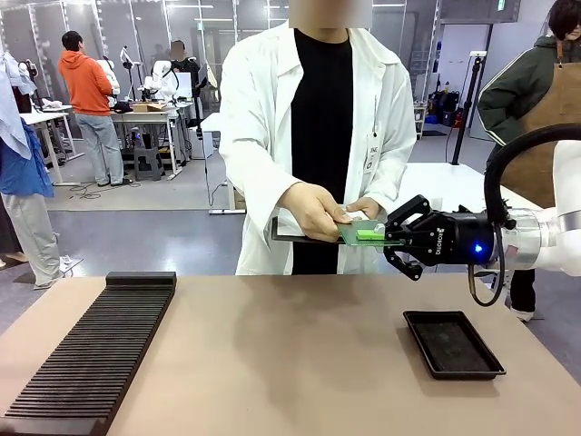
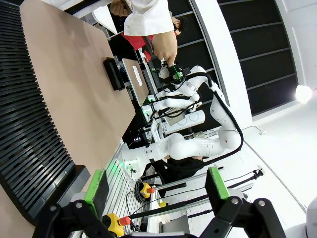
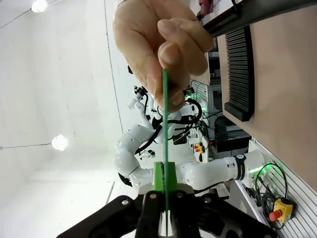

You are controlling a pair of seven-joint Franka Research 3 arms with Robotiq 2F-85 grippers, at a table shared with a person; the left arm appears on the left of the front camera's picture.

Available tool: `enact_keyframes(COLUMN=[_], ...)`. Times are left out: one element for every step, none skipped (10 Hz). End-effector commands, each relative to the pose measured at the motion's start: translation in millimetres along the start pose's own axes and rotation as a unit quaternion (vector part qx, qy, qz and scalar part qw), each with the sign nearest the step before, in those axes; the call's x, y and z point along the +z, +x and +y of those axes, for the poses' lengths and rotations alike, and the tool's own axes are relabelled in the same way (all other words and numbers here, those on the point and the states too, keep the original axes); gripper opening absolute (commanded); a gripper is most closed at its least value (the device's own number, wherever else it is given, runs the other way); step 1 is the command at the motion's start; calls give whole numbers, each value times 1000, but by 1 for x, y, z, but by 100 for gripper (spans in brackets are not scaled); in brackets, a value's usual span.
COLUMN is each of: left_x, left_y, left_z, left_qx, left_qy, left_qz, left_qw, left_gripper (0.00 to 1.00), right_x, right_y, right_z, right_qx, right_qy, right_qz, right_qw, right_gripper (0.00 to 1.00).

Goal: Inspect the PCB.
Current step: Pick up the Blank PCB that the human is holding, then place the Blank PCB in the ESD tray.

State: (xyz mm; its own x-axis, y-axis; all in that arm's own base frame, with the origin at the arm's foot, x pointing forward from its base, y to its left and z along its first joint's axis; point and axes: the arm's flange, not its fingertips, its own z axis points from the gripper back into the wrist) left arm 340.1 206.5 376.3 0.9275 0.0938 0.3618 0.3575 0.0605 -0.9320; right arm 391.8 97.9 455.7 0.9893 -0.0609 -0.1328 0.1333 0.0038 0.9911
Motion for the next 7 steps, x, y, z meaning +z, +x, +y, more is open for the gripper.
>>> enact_keyframes(left_x=[1,1,1,1,1,1,1], left_y=[-1,-1,-1,-1,-1,-1,-1], left_z=[-3,-3,-3,-3,-3,-3,-3], left_qx=[-1,-1,-1,-1,-1,-1,-1], left_qy=[5,5,5,5,5,5,5], left_qz=[3,3,3,3,3,3,3], left_qw=[1000,1000,1000,1000,1000,1000,1000], left_gripper=[100,100,100,100,100,100,100], right_x=[-1,-1,-1,-1,-1,-1,-1], right_y=[1,1,1,1,1,1,1], right_z=[2,2,2,2,2,2,2], right_qx=[2,2,2,2,2,2,2], right_qy=[-1,-1,-1,-1,-1,-1,-1], right_qz=[2,2,2,2,2,2,2], right_qw=[1000,1000,1000,1000,1000,1000,1000], right_gripper=[0,0,0,0,0,0,0])
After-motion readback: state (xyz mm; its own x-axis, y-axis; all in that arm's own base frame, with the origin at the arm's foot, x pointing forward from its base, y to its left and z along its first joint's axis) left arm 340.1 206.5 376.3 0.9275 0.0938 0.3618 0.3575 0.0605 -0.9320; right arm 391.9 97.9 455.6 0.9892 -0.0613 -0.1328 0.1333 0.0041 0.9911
